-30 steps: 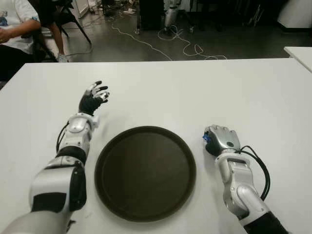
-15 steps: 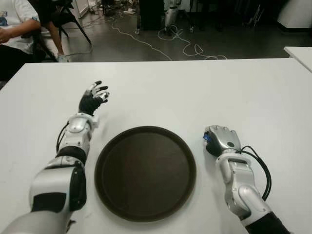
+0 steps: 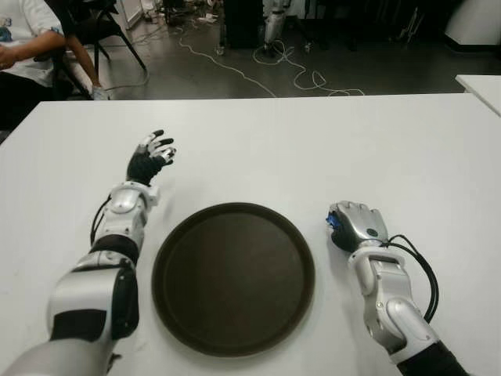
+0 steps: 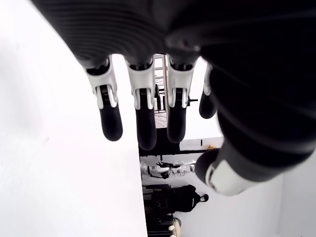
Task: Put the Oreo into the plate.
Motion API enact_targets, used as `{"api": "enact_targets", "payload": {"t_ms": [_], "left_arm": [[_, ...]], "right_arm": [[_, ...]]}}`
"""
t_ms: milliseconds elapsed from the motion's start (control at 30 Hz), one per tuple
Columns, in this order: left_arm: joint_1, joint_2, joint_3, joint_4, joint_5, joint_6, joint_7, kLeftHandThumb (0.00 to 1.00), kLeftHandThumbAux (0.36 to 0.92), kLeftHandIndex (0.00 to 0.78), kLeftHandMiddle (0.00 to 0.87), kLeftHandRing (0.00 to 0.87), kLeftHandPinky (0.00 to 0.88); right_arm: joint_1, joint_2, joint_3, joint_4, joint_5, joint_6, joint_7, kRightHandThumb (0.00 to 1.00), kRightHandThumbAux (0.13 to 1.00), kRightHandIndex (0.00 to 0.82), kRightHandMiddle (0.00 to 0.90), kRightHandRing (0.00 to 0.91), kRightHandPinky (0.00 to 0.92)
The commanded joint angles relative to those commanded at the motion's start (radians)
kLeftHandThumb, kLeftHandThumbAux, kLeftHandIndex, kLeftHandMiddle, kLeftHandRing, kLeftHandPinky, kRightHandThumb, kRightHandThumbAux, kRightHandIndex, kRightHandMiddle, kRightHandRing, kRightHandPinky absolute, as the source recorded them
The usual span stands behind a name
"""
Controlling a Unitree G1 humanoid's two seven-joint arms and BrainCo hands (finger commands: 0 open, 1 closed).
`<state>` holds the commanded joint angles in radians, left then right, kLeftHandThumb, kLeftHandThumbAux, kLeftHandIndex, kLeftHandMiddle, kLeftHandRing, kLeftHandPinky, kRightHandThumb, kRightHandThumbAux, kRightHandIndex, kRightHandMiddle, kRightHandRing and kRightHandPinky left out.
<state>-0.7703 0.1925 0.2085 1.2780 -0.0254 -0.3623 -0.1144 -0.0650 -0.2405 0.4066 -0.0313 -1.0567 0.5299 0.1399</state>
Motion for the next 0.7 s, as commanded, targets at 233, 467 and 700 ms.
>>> {"api": "enact_targets", "payload": {"t_ms": [233, 467, 700], "left_arm": [[-0.001, -0.004, -0.001, 0.000, 0.000, -0.001, 0.007, 0.003, 0.736, 0.124, 0.218, 0.222, 0.235], [-0.003, -0.009, 0.002, 0.000, -0.003, 0.001, 0.008, 0.000, 0.736, 0.129, 0.222, 0.228, 0.238], [-0.003, -0.012, 0.003, -0.001, -0.004, -0.002, 0.008, 0.020, 0.725, 0.126, 0.219, 0.227, 0.239]], "right_arm": [[0.004, -0.007, -0.005, -0.008, 0.005, -0.013, -0.014, 0.690, 0.732, 0.428, 0.681, 0.691, 0.674], [0.002, -0.021, -0.012, -0.032, -0.001, -0.016, -0.003, 0.690, 0.731, 0.429, 0.684, 0.687, 0.669], [0.002, -0.037, -0.006, -0.056, -0.013, -0.021, 0.009, 0.689, 0.731, 0.428, 0.675, 0.675, 0.659]]}}
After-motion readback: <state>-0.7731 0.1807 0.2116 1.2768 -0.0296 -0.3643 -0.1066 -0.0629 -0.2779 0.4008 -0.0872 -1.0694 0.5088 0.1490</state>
